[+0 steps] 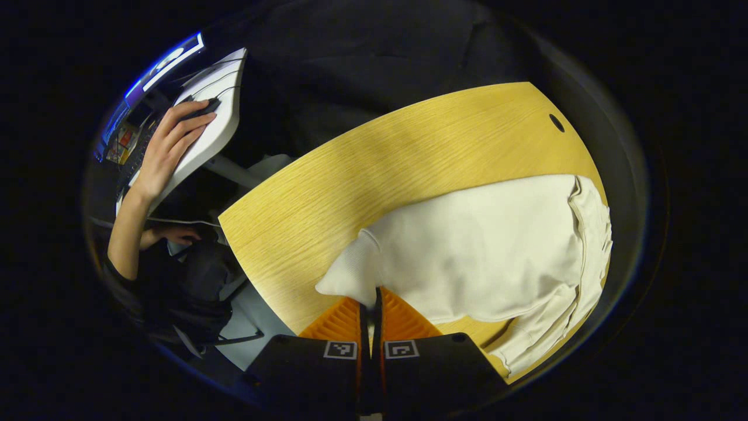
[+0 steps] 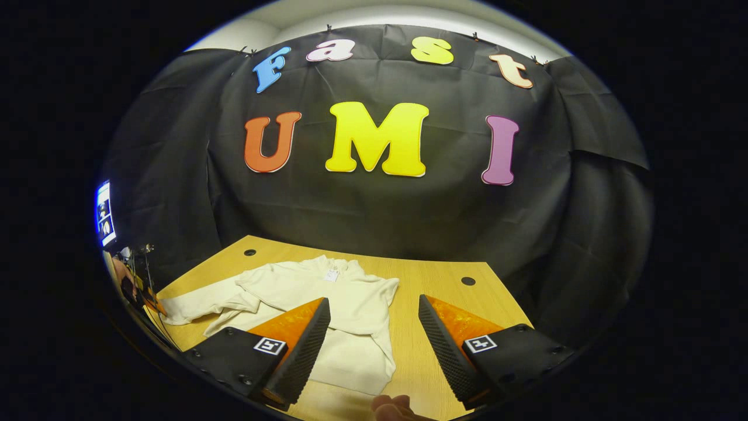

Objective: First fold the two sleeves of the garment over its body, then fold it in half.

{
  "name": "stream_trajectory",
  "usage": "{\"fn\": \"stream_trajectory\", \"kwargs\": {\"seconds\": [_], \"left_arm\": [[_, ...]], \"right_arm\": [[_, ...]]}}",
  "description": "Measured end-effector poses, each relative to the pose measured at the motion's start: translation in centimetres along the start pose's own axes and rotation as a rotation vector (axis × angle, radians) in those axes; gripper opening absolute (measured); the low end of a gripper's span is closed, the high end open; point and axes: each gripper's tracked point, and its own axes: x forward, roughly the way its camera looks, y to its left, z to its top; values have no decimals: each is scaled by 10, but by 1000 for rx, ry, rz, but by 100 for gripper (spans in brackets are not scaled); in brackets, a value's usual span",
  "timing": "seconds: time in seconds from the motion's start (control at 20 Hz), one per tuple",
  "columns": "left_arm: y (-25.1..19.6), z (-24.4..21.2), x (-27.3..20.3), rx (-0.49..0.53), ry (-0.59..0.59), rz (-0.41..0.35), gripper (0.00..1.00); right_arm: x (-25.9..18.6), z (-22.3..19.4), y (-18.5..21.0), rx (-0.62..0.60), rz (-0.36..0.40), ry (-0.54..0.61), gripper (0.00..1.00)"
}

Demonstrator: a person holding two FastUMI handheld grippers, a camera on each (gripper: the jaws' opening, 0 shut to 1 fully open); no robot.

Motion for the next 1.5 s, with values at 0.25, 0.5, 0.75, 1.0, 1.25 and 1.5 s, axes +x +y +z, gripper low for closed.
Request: {"fn": "stream_trajectory", "kwargs": {"seconds": [0.25,0.5,0.75,1.0,1.25,1.5], "left_arm": [[-42,28,-50,96,-89,-82,3],[-99,46,-92,184,-148,-141,3],[-170,55,-128,281,-194,-213,3],[-249,53,-154,407,-215,-274,3],[-334,37,-170,555,-217,-310,3],[-422,-2,-171,732,-190,-331,7]], "right_arm": [[2,1,0,-14,12,10,94],[8,2,-4,-20,25,23,95],[15,-3,-5,-9,47,53,95],[17,5,-23,10,11,30,94],[14,18,-48,44,-41,-18,94],[4,39,-72,78,-92,-98,94]]}}
